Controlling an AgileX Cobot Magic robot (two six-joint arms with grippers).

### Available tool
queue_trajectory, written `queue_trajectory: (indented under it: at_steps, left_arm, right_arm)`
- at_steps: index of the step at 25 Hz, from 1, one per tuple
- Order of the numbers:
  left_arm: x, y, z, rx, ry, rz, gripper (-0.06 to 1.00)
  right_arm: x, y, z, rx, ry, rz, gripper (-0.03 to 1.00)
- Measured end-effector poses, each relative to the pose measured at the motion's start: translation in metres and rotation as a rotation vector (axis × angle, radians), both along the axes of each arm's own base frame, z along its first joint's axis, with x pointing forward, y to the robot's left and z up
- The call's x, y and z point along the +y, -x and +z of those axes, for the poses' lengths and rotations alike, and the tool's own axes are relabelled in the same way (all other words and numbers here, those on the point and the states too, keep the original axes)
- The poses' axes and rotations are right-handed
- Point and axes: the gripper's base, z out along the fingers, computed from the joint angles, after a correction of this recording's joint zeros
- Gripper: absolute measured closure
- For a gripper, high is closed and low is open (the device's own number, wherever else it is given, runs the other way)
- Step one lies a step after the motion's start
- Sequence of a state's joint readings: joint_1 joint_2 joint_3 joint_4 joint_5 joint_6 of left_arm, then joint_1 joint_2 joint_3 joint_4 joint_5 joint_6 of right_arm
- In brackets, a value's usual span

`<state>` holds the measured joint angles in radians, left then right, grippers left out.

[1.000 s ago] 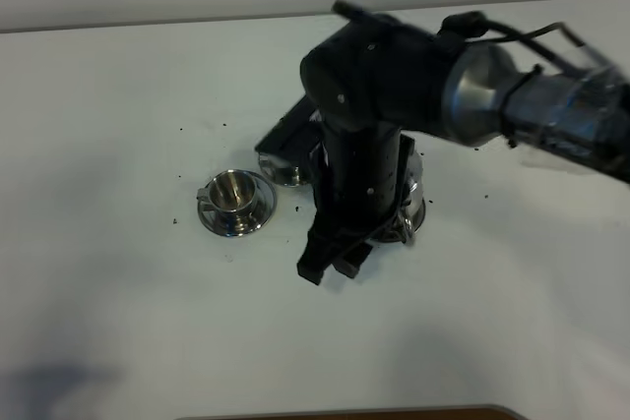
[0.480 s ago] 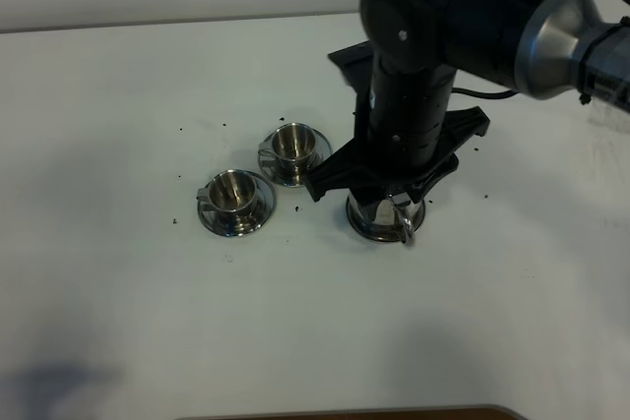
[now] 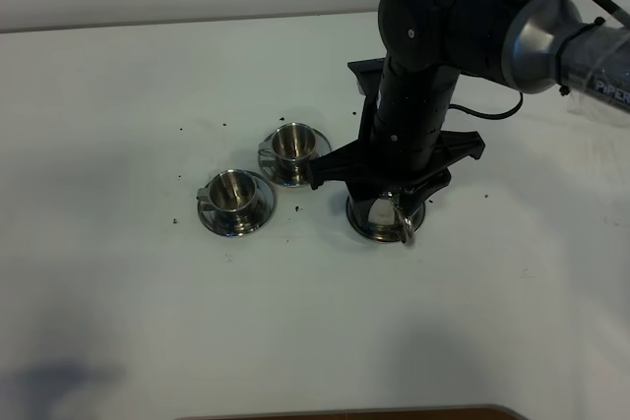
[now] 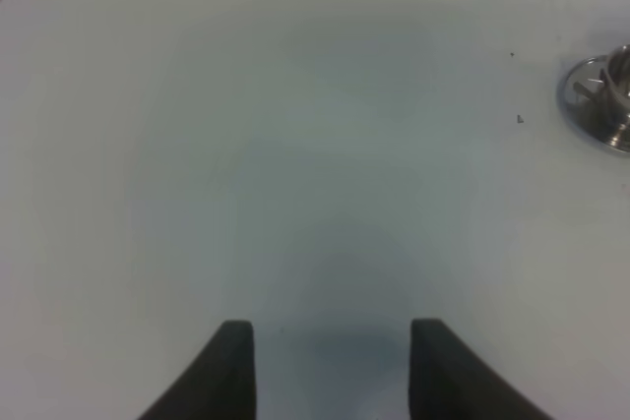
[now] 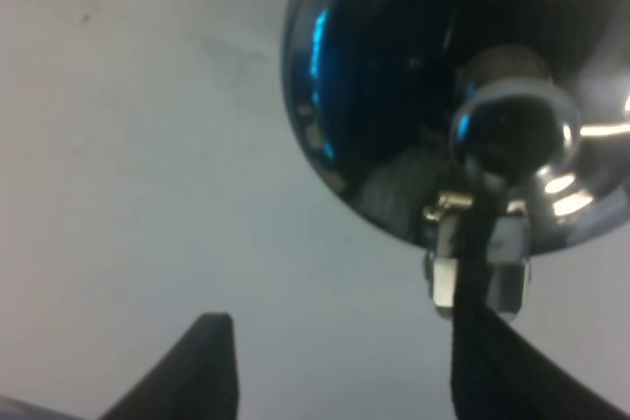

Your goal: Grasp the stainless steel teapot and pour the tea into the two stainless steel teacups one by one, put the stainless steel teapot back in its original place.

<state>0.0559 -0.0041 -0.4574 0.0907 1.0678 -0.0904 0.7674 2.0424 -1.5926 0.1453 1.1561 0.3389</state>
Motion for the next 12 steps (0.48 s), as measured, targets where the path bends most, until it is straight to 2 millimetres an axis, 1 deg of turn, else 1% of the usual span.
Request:
queue_trajectory:
  at_steps: [7, 12]
  left_arm:
    - [0.0, 0.0, 0.0, 0.0, 0.001, 0.001, 0.52]
    - [0.0, 0.0, 0.0, 0.0, 0.001, 0.001, 0.52]
  right_arm:
    - [-0.0023, -0.0025, -0.0106, 0.002, 0.055, 0.015, 0.49]
    - [-0.0047, -0.0007, -0.0099, 0.023, 0.079, 0.02, 0.49]
